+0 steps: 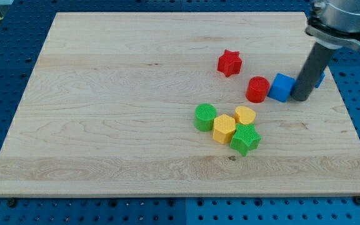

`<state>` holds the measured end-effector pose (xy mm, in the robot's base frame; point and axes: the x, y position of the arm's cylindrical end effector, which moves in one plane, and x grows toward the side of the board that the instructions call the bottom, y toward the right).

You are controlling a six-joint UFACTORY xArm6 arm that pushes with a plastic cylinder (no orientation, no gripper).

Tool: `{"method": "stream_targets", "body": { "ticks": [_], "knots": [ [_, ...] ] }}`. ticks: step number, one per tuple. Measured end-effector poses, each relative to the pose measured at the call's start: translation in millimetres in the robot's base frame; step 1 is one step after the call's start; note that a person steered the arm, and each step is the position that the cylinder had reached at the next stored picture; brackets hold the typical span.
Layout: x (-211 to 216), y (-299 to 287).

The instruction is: Put the red circle at the bottom side of the red star

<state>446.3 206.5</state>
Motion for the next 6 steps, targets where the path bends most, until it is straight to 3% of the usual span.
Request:
{"method": "stream_targets", "body": {
  "ticks": [2, 5, 6],
  "knots": [
    [31, -17],
    [-30, -99],
    [-15, -114]
  ]
}}
